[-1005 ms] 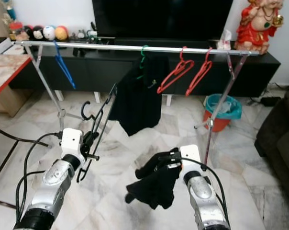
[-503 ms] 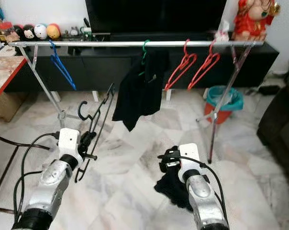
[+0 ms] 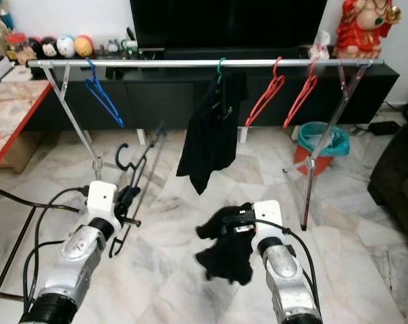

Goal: Hang hanger

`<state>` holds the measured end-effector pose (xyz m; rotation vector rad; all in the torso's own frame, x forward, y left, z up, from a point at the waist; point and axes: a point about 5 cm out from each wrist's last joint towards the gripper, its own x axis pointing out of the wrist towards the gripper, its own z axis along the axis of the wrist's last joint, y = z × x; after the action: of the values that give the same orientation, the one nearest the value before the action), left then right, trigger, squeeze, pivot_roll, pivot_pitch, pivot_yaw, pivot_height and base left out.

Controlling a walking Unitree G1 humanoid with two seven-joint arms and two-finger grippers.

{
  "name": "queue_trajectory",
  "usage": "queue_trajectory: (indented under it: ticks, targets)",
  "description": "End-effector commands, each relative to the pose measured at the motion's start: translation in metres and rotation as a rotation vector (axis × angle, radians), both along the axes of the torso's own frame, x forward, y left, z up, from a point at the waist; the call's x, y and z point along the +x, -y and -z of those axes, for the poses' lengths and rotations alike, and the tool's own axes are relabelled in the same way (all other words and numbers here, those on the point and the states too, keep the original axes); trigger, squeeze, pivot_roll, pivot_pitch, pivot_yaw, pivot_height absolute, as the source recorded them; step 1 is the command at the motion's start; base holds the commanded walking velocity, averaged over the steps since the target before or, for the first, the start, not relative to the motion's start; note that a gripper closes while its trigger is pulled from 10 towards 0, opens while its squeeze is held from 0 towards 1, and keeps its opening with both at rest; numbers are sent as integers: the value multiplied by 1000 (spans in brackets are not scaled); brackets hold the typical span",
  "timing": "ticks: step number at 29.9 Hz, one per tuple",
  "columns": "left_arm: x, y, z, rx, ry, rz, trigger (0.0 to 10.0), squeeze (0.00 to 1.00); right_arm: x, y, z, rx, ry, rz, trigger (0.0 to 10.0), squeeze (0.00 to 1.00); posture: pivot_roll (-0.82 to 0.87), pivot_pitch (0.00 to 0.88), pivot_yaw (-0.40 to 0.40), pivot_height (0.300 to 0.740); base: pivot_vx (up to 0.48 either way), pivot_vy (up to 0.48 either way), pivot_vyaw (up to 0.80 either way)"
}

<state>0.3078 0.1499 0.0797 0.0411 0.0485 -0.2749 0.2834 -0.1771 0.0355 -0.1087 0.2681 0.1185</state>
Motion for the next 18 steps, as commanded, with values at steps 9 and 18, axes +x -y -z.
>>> queue_trajectory:
  ticks: [9,18]
  targets:
    - [0,1,-4,1,19,14,10000,0,7,0,-11,3,56,1,10000,0,14,0,15,740,-177,0,0]
    - [0,2,-3,-1,17,21,10000,0,7,0,-11,4,60,2,10000,0,8,0,18,740,-266,0,0]
